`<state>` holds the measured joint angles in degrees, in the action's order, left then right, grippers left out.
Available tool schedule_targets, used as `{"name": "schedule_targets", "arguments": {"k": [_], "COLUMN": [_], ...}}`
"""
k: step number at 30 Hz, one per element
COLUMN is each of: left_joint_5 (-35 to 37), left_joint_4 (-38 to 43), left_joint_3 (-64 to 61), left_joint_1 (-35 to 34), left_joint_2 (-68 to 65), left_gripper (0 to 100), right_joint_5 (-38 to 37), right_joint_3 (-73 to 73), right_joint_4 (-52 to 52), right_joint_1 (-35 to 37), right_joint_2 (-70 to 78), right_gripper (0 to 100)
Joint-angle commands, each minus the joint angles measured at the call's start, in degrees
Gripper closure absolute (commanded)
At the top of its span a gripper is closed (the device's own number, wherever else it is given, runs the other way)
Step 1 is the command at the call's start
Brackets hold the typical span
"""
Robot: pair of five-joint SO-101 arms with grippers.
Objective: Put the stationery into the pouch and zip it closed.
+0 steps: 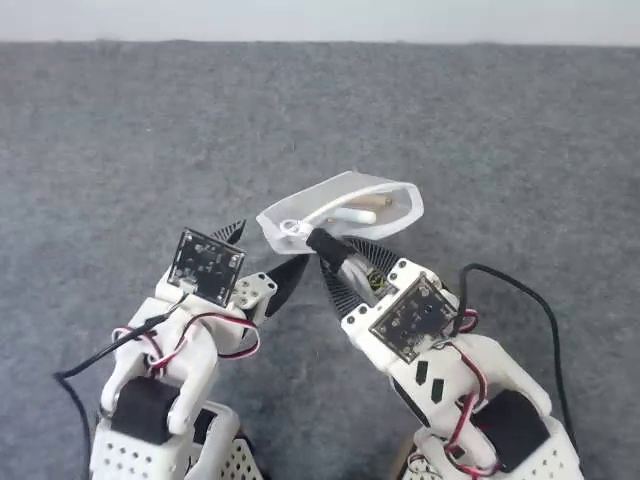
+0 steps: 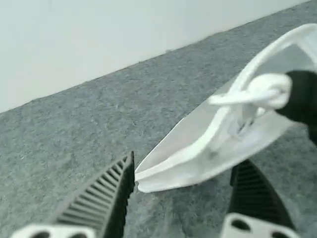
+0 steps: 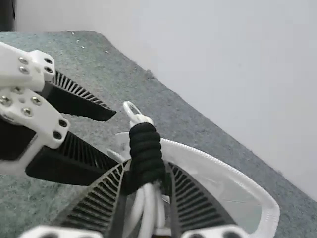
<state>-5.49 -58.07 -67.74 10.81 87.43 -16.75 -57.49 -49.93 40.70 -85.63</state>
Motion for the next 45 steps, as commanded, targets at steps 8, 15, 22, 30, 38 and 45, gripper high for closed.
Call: {"name": "schedule_targets", "arguments": {"k": [8,15,22,30,38,45], "left_joint_5": [-0.7,-0.8,-0.8,-0.7,-0.6,-0.3], "left_joint_4": [6.2,9.8,9.8,8.9,-0.2,-3.0], "left_joint_3": [-3.0,-4.5,-4.4,-4.2,-3.9,-4.1], "left_joint_1": [5.0,5.3,5.4,5.4,5.4,5.4], "left_joint_2": [1.2,1.2,1.2,3.7,18.0,17.1], "left_gripper": [71,82,91,99,98,73], "right_joint_5": [-0.8,-0.5,-0.4,1.1,4.5,2.8], "right_joint_3": [4.5,4.5,4.6,4.2,4.4,4.6], "right_joint_4": [-0.2,0.1,0.5,3.3,4.2,3.0], "right_joint_1": [0.8,0.7,0.6,-2.5,-6.3,-6.2], "right_joint_2": [-1.1,-1.1,-1.1,-1.0,-1.6,-1.6], "right_gripper": [99.4,99.4,99.4,99.3,99.3,99.3]}}
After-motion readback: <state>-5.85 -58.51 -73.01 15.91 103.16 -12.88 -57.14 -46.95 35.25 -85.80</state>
